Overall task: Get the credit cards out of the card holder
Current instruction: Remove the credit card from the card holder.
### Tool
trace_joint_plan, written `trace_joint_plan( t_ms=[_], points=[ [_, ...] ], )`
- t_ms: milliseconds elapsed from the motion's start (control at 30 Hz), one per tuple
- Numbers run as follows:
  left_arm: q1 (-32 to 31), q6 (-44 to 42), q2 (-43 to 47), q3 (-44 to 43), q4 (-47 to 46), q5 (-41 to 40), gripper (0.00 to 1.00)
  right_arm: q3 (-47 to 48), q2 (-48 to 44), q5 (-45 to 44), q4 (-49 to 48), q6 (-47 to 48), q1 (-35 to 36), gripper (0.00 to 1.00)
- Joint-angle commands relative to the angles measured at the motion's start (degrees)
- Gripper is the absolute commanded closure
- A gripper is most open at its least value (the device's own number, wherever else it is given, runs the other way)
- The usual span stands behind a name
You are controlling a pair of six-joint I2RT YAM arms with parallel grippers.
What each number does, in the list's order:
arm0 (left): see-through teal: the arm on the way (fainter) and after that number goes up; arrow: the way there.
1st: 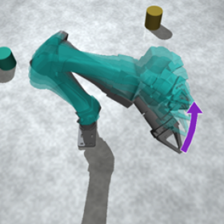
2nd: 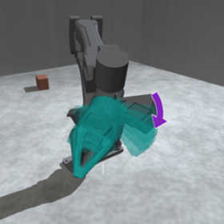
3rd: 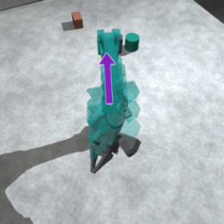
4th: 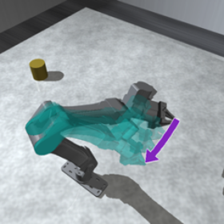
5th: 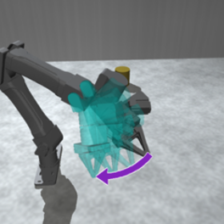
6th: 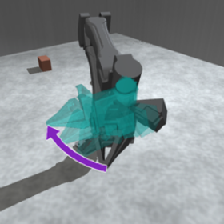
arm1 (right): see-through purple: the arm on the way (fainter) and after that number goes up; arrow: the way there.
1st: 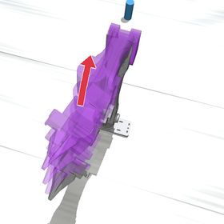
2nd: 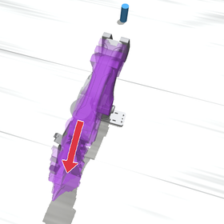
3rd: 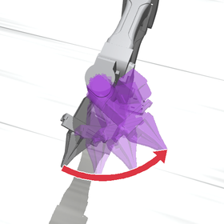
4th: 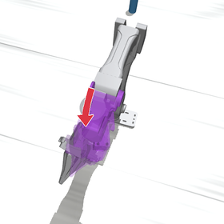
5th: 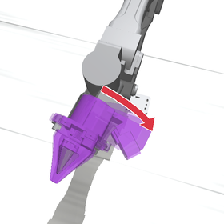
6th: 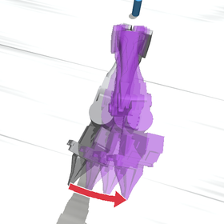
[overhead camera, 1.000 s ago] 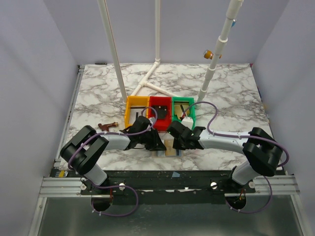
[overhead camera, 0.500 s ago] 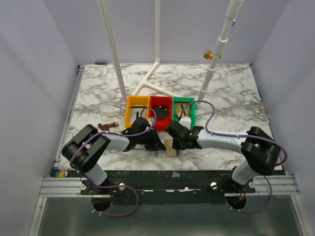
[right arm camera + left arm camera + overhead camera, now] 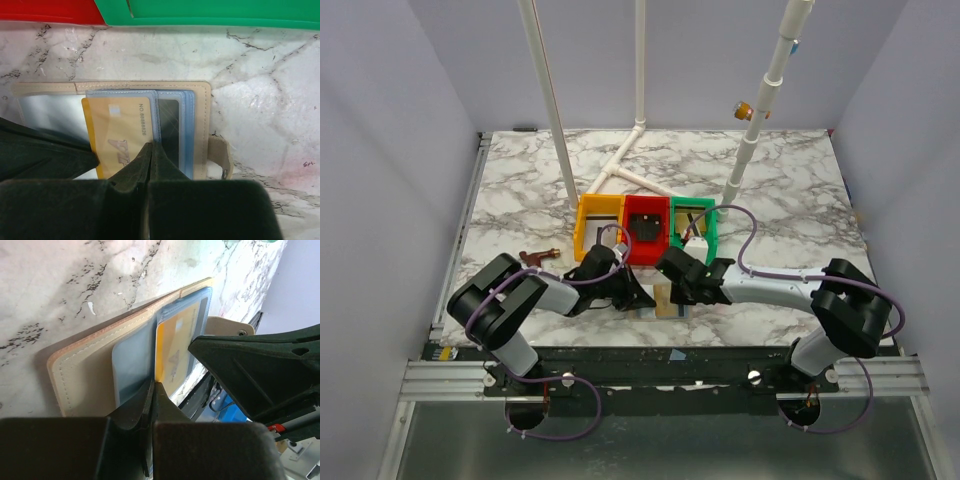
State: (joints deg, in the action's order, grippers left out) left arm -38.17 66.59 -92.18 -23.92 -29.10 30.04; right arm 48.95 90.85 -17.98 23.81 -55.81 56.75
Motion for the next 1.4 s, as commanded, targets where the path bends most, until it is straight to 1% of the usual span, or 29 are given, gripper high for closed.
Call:
trace_joint_plan(
  t_ms=[0,100,300,467,567,667,800,933,1033,1133,1167,1233,1267,1367],
  points=[
    [-0.2,3.8,-1.1,1.4,-6.2,3.8,1.0,-3.7,5.3,-0.4,4.9,0.5,0.9,0.99],
    [-0.2,3.6,-0.7,1.4,-5.1,3.2,1.0,-3.2,5.4,-2.1,6.1,0.5,0.9,0.95],
    [-0.2,2.3,0.4,0.6,0.0,1.6,1.0,-3.1,5.1,-3.7,7.2,0.3,0.9,0.94],
    [-0.2,2.1,0.4,0.5,1.3,1.1,1.0,-3.0,4.7,-4.0,7.3,0.3,0.9,0.94],
    [-0.2,2.0,0.5,0.6,2.0,0.8,1.0,-2.9,4.5,-4.0,7.2,0.4,0.9,0.95],
    [-0.2,1.5,1.0,0.6,3.2,0.3,1.0,-2.8,5.0,-4.3,7.6,0.4,1.0,0.99],
    [-0.2,0.3,1.8,0.3,5.5,-0.7,1.0,-2.9,5.2,-4.5,8.0,0.2,0.9,0.99],
    [-0.2,0.0,1.8,0.2,5.6,-0.7,1.0,-2.6,4.8,-4.7,8.1,0.3,0.9,0.98],
    [-0.2,0.0,1.5,0.0,4.2,-0.2,1.0,-2.3,4.9,-4.3,8.0,0.6,1.0,0.95],
    [-0.2,0.4,1.0,-0.2,2.4,0.9,1.0,-2.5,5.2,-3.6,7.4,1.1,0.9,0.95],
    [-0.2,0.6,1.0,-0.2,2.0,0.9,0.92,-2.5,5.5,-3.3,7.2,1.2,1.0,0.96],
    [-0.2,0.6,1.1,-0.5,2.2,0.7,0.82,-2.6,5.9,-2.9,7.0,1.3,1.0,0.98],
    [-0.2,0.6,1.0,-0.7,2.2,0.6,0.79,-2.6,5.9,-2.7,6.8,1.5,1.0,0.99],
    [-0.2,0.6,0.8,-1.1,2.2,0.7,0.78,-2.4,6.0,-2.2,6.5,1.7,1.3,0.99]
  ],
)
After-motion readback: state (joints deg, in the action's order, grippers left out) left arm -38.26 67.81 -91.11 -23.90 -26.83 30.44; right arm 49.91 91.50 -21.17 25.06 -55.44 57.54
